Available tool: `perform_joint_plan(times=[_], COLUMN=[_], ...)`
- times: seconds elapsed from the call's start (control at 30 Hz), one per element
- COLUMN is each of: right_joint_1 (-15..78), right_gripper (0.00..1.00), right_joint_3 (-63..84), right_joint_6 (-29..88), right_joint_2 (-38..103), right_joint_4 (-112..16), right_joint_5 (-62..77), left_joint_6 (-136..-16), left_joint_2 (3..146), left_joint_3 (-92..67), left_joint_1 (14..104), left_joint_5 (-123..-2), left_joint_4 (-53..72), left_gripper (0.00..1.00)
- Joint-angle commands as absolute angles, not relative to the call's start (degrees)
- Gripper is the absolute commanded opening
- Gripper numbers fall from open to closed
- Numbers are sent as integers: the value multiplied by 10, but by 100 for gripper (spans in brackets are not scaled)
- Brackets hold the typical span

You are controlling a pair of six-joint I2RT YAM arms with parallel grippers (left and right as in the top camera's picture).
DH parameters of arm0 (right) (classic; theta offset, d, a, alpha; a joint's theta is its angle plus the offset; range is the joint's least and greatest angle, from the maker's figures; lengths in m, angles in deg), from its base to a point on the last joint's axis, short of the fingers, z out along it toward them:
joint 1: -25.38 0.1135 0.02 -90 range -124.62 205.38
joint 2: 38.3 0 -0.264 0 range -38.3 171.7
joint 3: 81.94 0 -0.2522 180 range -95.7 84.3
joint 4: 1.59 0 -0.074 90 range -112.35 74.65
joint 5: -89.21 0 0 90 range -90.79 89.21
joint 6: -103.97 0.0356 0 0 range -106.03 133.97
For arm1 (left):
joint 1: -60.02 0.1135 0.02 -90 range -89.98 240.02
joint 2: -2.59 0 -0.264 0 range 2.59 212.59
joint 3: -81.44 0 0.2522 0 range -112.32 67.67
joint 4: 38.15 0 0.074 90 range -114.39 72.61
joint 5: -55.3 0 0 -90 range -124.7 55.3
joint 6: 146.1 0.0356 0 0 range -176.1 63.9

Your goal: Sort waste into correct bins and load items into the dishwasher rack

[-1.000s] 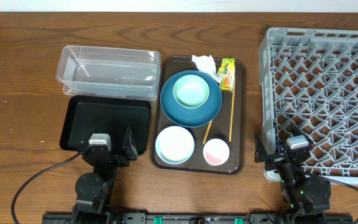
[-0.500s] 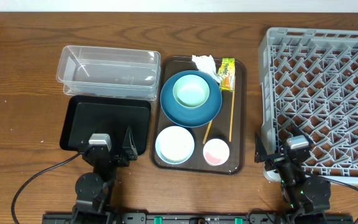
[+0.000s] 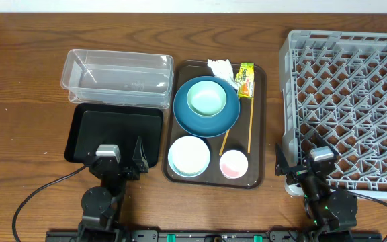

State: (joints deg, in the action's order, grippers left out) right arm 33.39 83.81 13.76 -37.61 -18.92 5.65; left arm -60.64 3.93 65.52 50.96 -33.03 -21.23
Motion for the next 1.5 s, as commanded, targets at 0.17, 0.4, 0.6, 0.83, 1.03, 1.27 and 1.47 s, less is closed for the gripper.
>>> perform_joint_plan(times=[0.17, 0.4, 0.6, 0.83, 1.03, 1.27, 1.47], right_joint_1=[323, 323, 323, 323, 323, 323, 323], right_gripper=[99, 99, 99, 99, 99, 99, 99], right_joint_3=[840, 840, 840, 840, 840, 840, 813], right_joint_6=[148, 148, 148, 148, 163, 363, 347], right_joint_2=[-378, -378, -378, -378, -378, -378, -378], right_joint_4=[-190, -190, -190, -189, -189, -184, -164], right_joint_5=[59, 59, 59, 59, 77, 76, 190], left_joint_6=[-611, -611, -611, -611, -612, -617, -744], left_joint_2=[41, 41, 41, 40, 44, 52, 52], left_joint_3=[674, 674, 674, 674, 674, 674, 630], left_joint_1=[508, 508, 508, 508, 508, 508, 508], left_joint_5=[-328, -328, -328, -325, -415, -534, -553], left_joint_4=[-204, -204, -204, -223, -209, -228, -274], left_gripper=[96, 96, 96, 96, 96, 96, 96])
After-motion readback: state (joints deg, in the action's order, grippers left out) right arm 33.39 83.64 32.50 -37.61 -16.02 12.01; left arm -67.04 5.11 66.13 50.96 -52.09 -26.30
